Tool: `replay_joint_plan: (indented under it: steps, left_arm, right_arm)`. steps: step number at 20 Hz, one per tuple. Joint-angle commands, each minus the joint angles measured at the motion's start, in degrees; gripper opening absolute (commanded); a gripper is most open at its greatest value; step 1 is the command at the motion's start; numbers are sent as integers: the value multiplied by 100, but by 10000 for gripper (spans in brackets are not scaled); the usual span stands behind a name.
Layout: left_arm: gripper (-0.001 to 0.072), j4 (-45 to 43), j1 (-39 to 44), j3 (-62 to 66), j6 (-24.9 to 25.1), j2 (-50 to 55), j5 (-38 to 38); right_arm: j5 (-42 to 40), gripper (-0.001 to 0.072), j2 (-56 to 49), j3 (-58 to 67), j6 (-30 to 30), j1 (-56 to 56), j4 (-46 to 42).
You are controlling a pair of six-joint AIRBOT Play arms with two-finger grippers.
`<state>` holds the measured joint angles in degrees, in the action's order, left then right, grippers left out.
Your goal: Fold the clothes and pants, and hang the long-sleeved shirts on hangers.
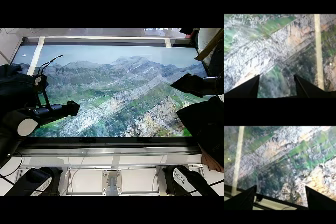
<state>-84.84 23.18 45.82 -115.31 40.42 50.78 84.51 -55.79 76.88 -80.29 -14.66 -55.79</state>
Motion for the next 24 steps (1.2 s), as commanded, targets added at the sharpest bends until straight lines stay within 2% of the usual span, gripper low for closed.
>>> replay_joint_plan:
  steps: [1,11,13,15,16,18,20,21,22,24]
  left_arm:
    - [465,-2,-4,2,0,-2,-2]
    - [465,-2,-4,2,0,-2,-24]
    - [465,-24,-7,-15,0,15,-356]
    - [465,-103,-7,-22,4,17,-365]
    - [465,-621,-9,-22,2,22,-334]
    - [468,-2317,-157,-22,-44,22,74]
    - [584,-3685,-643,-22,-37,24,719]
    - [704,-4148,-966,-22,52,52,957]
    - [710,-4358,-1368,-22,345,129,1064]
    - [709,-4216,-2155,-22,925,452,1071]
  right_arm:
    - [151,690,2,7,0,4,2]
    - [144,690,-9,4,0,4,2]
    - [146,690,-9,4,2,4,0]
    - [133,690,-11,4,2,4,-9]
    - [131,690,-11,4,2,4,-22]
    - [131,690,-11,4,2,4,-22]
    - [131,690,-11,4,0,4,-33]
    - [114,690,-11,4,0,4,-42]
    - [44,690,-11,4,0,4,-42]
    - [-262,690,-11,4,-63,4,-37]
